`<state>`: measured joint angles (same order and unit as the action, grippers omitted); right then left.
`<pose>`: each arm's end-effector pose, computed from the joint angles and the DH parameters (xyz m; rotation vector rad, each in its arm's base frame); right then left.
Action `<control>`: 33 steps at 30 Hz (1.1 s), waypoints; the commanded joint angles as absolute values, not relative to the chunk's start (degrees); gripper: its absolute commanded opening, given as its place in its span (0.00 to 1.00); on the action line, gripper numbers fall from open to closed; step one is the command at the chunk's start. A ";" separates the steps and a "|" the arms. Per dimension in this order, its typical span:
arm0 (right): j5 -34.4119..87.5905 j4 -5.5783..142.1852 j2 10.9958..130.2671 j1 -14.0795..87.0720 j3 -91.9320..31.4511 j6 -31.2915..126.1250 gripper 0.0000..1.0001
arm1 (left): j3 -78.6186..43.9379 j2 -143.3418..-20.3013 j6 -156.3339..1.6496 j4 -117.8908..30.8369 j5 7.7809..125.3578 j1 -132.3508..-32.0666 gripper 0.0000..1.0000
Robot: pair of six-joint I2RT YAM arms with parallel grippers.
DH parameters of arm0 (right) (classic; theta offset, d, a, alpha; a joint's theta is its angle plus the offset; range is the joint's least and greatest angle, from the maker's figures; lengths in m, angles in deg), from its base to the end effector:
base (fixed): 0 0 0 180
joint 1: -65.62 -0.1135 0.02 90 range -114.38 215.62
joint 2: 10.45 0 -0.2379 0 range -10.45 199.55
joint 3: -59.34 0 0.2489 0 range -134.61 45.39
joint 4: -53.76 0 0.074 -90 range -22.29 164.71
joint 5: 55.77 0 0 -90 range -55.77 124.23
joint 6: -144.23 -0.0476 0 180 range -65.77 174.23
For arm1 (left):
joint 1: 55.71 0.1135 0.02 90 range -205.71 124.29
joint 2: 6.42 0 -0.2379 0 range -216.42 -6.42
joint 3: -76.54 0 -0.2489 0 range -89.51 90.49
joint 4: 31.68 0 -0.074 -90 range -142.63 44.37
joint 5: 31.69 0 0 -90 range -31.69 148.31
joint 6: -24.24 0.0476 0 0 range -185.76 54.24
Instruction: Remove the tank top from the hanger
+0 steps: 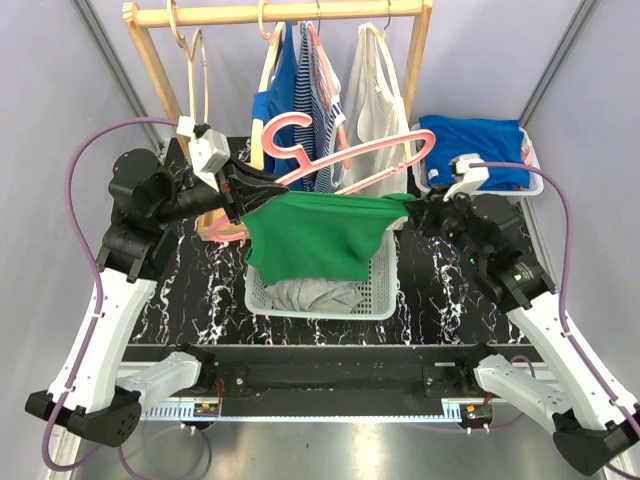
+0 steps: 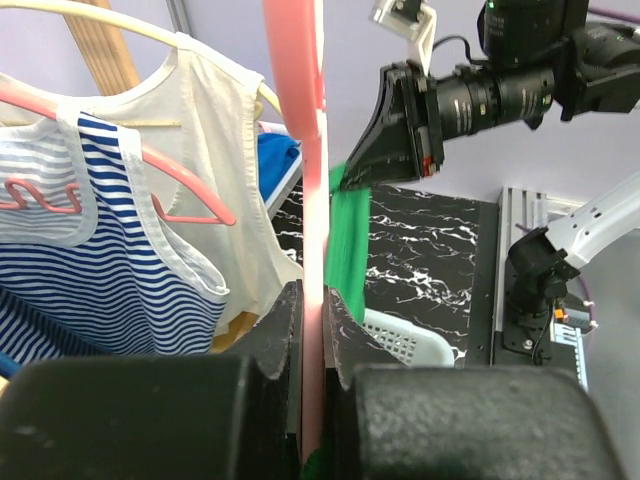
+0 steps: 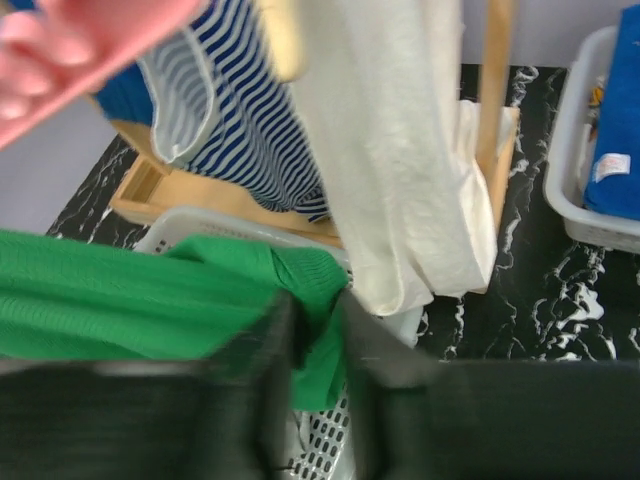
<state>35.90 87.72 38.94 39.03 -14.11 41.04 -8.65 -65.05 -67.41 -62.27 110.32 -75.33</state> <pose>0.1904 0.0937 0.3747 -0.1848 1.7585 0.4814 0.1757 -0.1024 0.4736 0.9623 1.2649 -0.9559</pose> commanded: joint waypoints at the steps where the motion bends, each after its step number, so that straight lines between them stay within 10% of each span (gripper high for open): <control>1: 43.45 86.42 41.23 34.17 -16.91 46.41 0.41 | -5.92 -64.86 -69.55 -55.30 111.04 -74.69 0.00; 8: 42.67 89.58 37.89 33.54 -21.66 49.65 0.78 | -6.80 -65.39 -62.61 -61.18 112.36 -74.78 0.00; 33: 4.11 100.83 50.81 33.19 -42.84 66.62 0.68 | -8.13 -67.32 -43.26 -80.08 115.35 -82.42 0.00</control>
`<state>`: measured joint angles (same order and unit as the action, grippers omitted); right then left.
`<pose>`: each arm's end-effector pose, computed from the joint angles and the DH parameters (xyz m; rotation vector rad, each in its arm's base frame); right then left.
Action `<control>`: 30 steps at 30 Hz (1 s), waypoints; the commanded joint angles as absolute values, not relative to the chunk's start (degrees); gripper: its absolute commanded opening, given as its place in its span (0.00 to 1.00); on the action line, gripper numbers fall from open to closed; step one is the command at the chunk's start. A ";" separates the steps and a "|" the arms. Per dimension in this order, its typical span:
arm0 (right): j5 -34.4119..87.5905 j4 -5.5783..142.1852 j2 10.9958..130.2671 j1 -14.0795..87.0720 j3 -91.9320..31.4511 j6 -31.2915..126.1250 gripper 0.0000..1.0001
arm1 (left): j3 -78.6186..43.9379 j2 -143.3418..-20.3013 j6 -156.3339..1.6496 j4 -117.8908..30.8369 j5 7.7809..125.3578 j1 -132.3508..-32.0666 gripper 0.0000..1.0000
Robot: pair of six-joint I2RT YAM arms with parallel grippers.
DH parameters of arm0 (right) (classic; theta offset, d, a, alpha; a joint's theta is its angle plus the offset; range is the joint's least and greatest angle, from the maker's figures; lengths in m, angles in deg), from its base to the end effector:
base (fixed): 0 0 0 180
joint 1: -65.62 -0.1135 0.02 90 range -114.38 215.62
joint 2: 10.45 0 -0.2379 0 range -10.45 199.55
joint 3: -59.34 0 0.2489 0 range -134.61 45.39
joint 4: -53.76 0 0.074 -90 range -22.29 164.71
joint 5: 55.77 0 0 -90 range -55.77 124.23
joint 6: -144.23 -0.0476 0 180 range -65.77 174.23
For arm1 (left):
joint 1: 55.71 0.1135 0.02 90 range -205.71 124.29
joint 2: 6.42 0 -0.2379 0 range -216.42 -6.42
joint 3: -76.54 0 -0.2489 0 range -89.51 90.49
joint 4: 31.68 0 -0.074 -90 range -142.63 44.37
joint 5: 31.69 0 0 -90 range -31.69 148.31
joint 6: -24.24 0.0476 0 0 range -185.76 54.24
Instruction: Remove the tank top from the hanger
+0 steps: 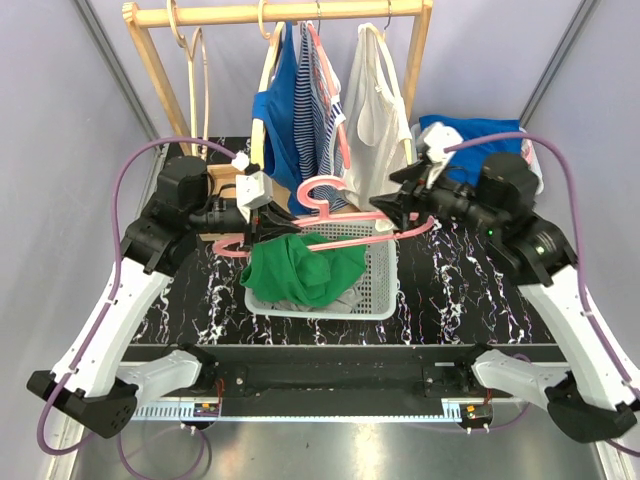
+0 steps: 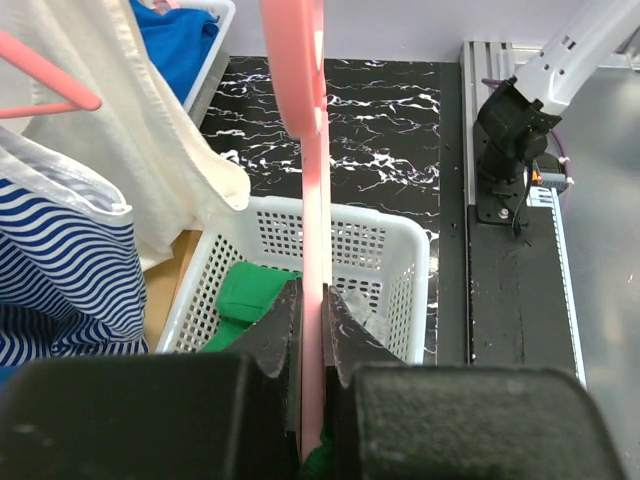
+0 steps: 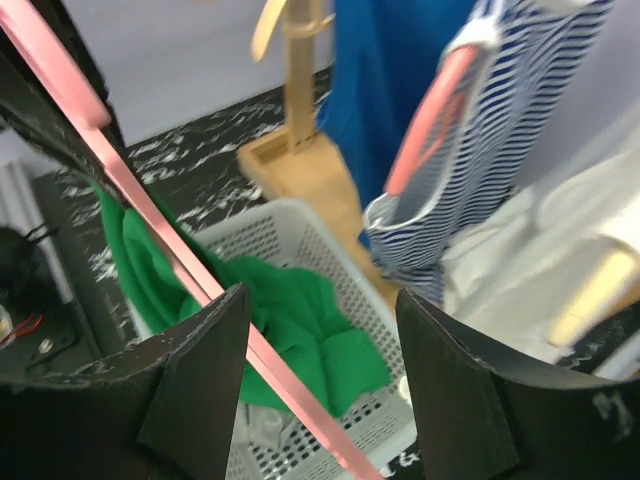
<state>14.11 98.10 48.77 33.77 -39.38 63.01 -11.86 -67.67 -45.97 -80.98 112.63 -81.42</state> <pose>0.1685 0.1240 0.4662 -0.8313 1.4649 0.5944 0.1784 -0.1288 0.4148 1.2704 1.3686 -0.9630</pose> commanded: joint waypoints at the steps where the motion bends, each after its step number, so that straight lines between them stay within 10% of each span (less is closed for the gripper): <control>1: 3.21 101.28 51.33 33.02 -43.11 66.88 0.66 | -7.77 -67.58 -43.00 -80.17 115.35 -82.51 0.00; 24: -1.90 108.14 57.31 26.95 -45.58 66.98 0.62 | -0.65 -71.46 -40.89 -80.26 115.88 -85.50 0.00; 30: -0.76 105.50 57.05 26.86 -43.90 67.06 0.41 | -0.21 -71.02 -42.12 -80.26 116.58 -85.77 0.00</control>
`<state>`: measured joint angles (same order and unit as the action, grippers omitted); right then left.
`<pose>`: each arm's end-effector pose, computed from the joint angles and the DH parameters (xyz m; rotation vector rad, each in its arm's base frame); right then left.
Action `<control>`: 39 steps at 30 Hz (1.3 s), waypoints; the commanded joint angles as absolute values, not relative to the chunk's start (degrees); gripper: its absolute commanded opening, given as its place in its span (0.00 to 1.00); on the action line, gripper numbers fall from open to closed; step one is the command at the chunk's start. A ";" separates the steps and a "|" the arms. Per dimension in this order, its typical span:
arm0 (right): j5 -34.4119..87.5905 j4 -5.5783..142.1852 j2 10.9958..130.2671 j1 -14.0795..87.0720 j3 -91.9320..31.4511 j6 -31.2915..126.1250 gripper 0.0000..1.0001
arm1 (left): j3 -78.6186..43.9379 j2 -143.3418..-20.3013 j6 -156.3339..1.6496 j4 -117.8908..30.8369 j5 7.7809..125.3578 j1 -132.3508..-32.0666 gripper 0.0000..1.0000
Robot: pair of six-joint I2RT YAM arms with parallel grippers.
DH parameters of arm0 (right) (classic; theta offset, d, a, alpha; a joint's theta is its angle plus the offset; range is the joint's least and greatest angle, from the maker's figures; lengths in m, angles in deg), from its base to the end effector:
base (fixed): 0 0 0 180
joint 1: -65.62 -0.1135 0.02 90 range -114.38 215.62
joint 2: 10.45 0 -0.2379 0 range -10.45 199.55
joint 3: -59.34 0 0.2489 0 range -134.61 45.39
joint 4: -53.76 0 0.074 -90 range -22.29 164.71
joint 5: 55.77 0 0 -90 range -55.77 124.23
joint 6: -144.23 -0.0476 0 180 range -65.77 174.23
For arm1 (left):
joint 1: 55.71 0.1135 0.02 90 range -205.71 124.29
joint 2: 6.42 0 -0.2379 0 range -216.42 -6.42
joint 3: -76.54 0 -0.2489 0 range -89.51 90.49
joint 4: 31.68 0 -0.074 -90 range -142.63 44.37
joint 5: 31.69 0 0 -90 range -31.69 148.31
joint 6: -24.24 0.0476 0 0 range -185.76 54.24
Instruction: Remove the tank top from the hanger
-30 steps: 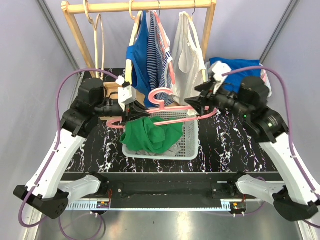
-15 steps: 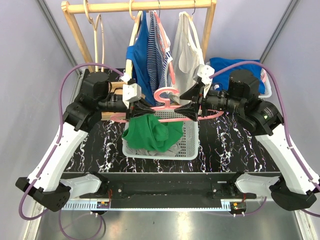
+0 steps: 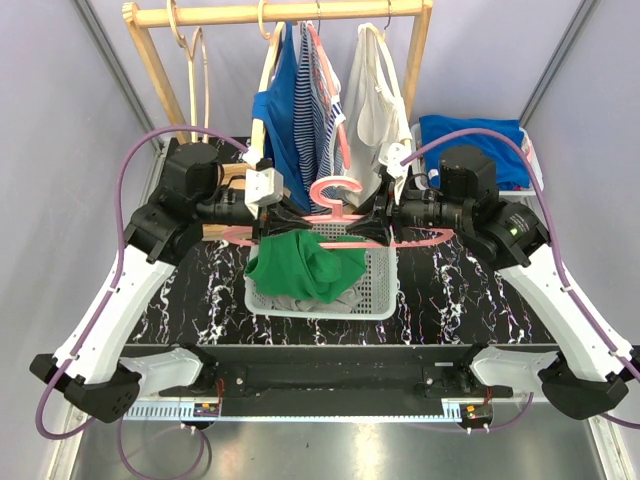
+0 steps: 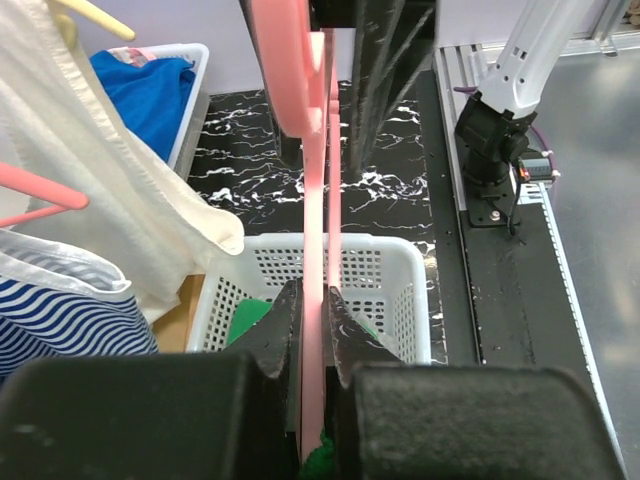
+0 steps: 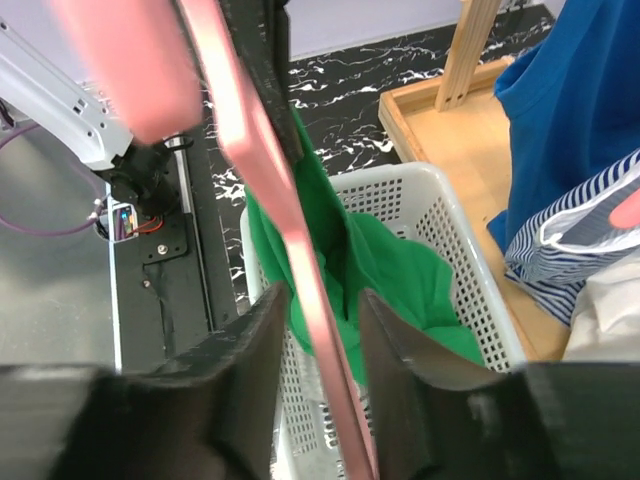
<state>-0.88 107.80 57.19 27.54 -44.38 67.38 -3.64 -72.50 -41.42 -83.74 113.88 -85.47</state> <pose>0.1705 0.1684 0.4453 -1.1958 1.4996 0.8707 0.1770 -0.1464 0.4375 1.3769 1.2448 -0.9723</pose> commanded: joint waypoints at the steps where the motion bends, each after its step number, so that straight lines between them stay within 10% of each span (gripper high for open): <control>1: -0.40 105.33 56.70 26.86 -43.90 67.15 0.36 | -0.39 -70.93 -42.12 -80.26 116.41 -85.77 0.00; 6: 5.12 104.10 53.81 26.95 -42.94 68.12 0.06 | -2.14 -70.05 -41.24 -80.17 114.65 -85.77 0.00; 13: 11.90 105.94 48.18 26.86 -41.36 68.56 0.02 | -2.85 -69.78 -39.22 -80.17 111.49 -85.77 0.07; 18: 14.45 106.99 45.89 26.86 -39.42 68.29 0.01 | -3.38 -69.70 -38.95 -80.17 110.78 -85.77 0.49; 21: 15.51 107.70 45.27 26.86 -38.98 68.38 0.01 | -3.64 -69.70 -39.04 -79.91 109.99 -85.77 0.57; 29: 16.30 108.40 44.66 26.86 -38.98 68.65 0.00 | -4.69 -70.31 -36.67 -79.65 108.06 -85.77 0.45; 33: 17.35 109.02 43.78 26.86 -38.63 68.82 0.00 | -5.31 -70.22 -34.40 -79.64 106.04 -85.77 0.20; 39: 16.30 109.46 43.25 26.86 -38.81 68.82 0.00 | -6.19 -69.87 -32.28 -78.86 102.96 -85.77 0.21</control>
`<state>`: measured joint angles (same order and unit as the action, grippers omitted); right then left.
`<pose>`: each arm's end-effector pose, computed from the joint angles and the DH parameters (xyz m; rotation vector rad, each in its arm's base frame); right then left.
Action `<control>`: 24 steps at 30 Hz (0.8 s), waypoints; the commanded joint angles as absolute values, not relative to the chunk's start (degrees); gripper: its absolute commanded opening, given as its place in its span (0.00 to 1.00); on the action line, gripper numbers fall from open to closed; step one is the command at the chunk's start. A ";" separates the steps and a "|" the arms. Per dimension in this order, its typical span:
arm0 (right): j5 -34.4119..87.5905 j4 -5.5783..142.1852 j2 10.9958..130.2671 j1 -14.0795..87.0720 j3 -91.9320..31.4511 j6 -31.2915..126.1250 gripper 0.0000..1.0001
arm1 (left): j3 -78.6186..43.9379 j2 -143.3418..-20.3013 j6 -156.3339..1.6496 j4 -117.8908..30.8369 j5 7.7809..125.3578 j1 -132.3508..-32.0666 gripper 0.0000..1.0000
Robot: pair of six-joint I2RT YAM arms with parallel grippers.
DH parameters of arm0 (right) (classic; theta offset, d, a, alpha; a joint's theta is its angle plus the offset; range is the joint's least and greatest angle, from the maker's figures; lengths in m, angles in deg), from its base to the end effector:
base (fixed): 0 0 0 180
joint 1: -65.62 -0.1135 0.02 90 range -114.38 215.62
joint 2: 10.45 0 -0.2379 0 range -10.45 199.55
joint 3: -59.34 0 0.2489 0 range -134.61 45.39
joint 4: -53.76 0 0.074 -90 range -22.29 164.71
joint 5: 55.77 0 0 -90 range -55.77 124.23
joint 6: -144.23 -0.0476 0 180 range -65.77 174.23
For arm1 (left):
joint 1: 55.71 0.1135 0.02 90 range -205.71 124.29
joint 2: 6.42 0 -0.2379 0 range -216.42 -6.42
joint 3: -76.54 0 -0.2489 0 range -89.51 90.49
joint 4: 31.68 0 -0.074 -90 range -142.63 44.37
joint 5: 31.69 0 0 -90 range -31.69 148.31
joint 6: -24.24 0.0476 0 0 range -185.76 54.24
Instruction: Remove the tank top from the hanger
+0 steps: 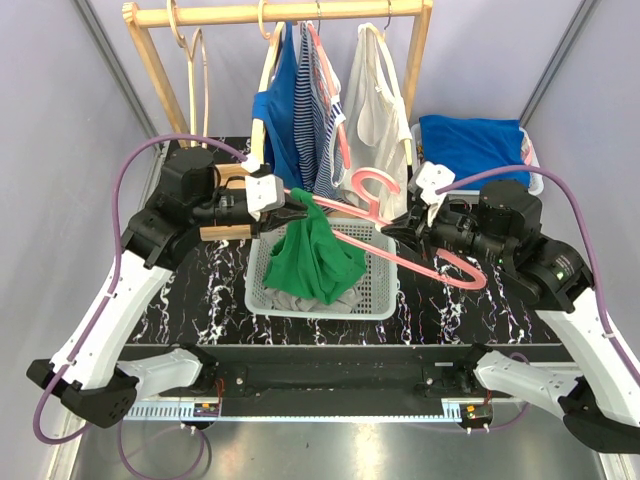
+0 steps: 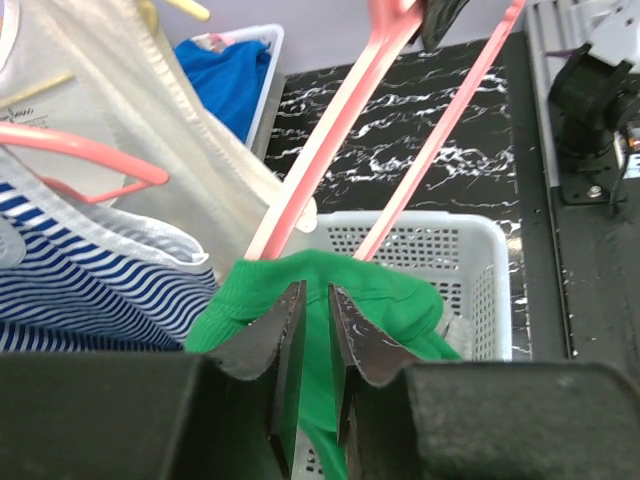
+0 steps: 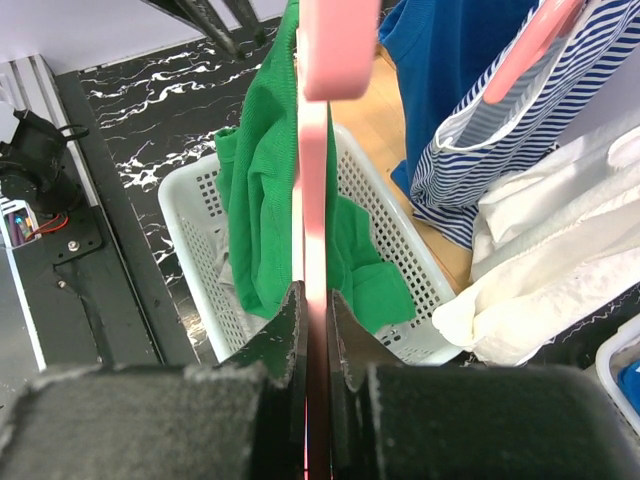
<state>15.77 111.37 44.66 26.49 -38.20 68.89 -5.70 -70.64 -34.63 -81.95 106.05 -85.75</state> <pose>0.1322 0.1269 0.4454 -1.0412 1.5449 0.5933 0.1776 -0.1434 0.4347 1.3766 1.2051 -0.7567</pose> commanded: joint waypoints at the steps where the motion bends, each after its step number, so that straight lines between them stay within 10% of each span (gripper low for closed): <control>1: 16.21 109.63 43.34 26.86 -38.72 68.82 0.00 | -5.75 -69.87 -32.36 -78.33 102.43 -85.77 0.23; 9: 15.16 109.98 43.34 26.86 -38.19 68.47 0.00 | -4.70 -68.99 -33.51 -75.07 99.88 -85.77 0.68; 18: 13.58 110.07 43.52 26.86 -40.30 67.68 0.00 | -8.56 -69.26 -35.26 -72.17 102.33 -85.77 0.64; 24: 13.22 110.07 43.52 26.86 -40.91 67.50 0.00 | -7.86 -69.61 -34.74 -73.58 103.04 -85.68 0.37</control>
<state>14.44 112.70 44.09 26.53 -37.96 68.32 -8.67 -69.99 -34.89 -75.80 101.68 -85.75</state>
